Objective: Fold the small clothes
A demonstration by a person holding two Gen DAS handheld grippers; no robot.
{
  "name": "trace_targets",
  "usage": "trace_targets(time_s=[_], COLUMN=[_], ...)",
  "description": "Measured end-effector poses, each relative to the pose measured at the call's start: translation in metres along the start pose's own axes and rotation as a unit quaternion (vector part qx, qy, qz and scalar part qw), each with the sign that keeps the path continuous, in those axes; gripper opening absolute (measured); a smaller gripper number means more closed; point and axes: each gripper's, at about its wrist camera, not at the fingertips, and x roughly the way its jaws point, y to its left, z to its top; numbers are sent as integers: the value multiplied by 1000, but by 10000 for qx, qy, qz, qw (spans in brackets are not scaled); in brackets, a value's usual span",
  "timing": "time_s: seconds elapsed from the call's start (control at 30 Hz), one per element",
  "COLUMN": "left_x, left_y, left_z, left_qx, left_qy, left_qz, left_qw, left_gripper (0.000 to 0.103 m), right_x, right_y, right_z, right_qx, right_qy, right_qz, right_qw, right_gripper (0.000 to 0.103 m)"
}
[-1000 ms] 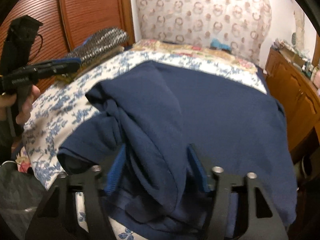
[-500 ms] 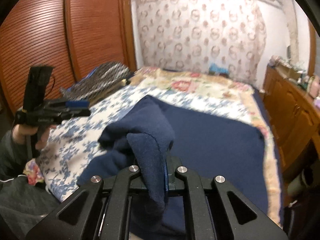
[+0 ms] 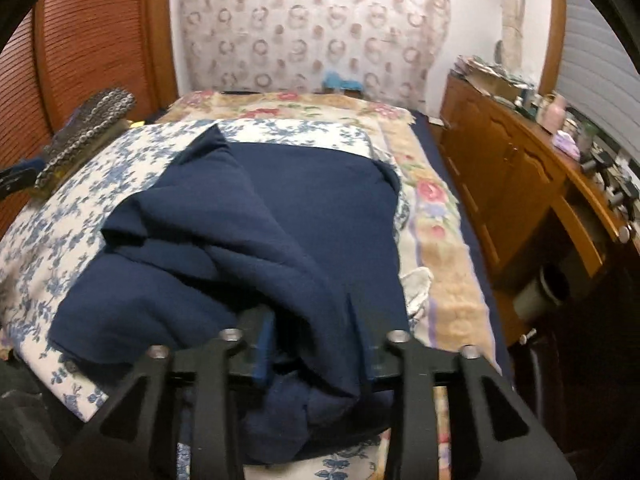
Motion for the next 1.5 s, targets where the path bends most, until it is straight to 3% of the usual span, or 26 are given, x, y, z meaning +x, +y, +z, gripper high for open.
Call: trace_targets(time_s=[0.03,0.2,0.43,1.0,1.3,1.33,1.43,1.5], left_x=[0,0,1,2,4,4,5,5], left_y=[-2,-9,-10,-3,-2,-2,-1,-2], left_z=[0,0,0,-9,-12,-12,-13,-14], left_qx=[24,97,95,-41,-41,-42,-47,-41], left_qy=[2,-11,-15,10,75,84,102,107], left_qz=[3,34,35,111,97,97,93,89], left_qw=[10000,9999,9999,9999,9999,9999,9999,9999], left_gripper=[58,58,58,58,58,58,58,58], right_x=[-3,-16,-12,60,86,86,82,72], right_y=[-1,11,46,155,160,156,144,135], right_z=[2,11,34,45,42,43,47,54], right_qx=[28,-122,-377,-1421,-1556,-1492,-1283,-1193], right_qy=[-45,-313,-485,267,610,588,485,296], right_qz=[-44,-34,353,1277,1299,1358,1515,1489], right_qw=[10000,9994,9975,9812,9773,9777,9789,9812], right_gripper=[59,62,65,65,65,60,9,7])
